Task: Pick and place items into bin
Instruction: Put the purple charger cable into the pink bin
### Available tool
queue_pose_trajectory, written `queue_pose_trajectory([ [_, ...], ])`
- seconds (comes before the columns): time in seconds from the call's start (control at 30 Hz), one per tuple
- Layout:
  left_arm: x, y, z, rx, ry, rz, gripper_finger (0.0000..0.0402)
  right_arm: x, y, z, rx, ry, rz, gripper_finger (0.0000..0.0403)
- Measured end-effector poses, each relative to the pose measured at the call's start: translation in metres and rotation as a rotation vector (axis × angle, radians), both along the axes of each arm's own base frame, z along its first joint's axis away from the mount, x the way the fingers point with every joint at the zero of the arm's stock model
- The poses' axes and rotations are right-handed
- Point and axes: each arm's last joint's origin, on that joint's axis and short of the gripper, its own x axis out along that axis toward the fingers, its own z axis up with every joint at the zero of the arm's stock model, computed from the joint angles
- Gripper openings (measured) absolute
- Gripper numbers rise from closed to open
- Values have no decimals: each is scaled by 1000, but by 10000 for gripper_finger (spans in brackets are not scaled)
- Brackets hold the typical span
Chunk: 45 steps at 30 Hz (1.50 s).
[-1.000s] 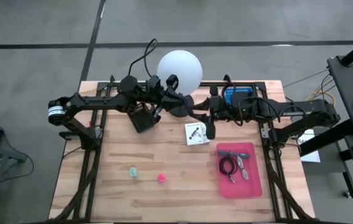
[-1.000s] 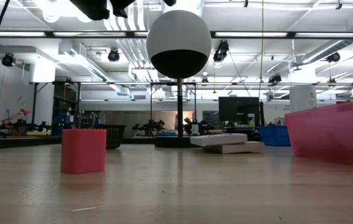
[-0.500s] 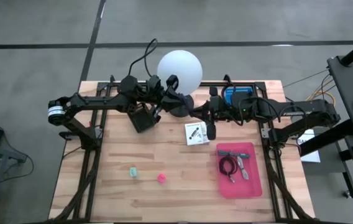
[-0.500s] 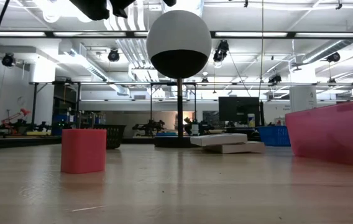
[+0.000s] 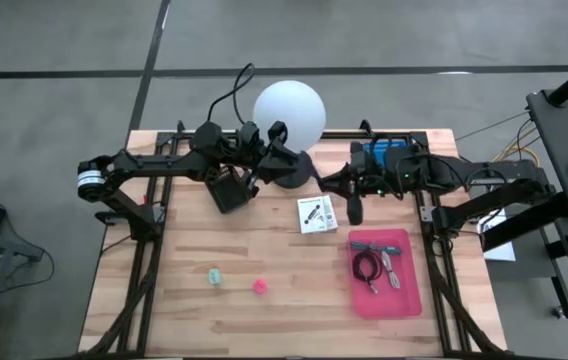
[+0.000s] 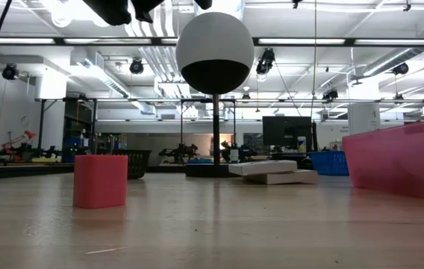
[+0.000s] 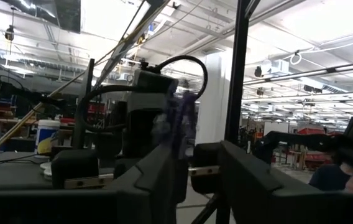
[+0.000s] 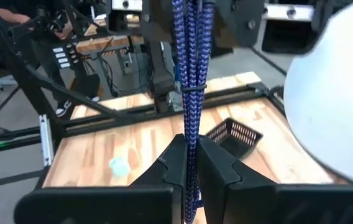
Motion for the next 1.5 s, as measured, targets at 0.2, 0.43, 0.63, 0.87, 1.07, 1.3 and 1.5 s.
queue_pose_trajectory([
  [0.2, -1, 0, 0, 3, -1, -3, 158, -18, 8, -3, 91, 103, 21, 13],
  [0.43, -3, 2, 2, 6, -7, 2, 162, -34, 21, -13, 178, 250, 35, 12],
  [0.63, -6, 3, 7, -22, -8, -9, 162, -50, 32, -28, 297, 450, -11, 12],
  [0.87, -11, 4, 9, -27, -12, -6, 162, -71, 41, -44, 455, 700, -129, 12],
  [1.07, -11, 5, 9, -28, -10, 0, 162, -81, 53, -51, 514, 824, -99, 12],
  [1.3, -11, 6, 8, -29, -5, 0, 162, -89, 69, -79, 541, 988, -15, 12],
  [1.5, -11, 6, 8, -30, -3, 0, 162, -99, 83, -113, 585, 1161, 53, 12],
])
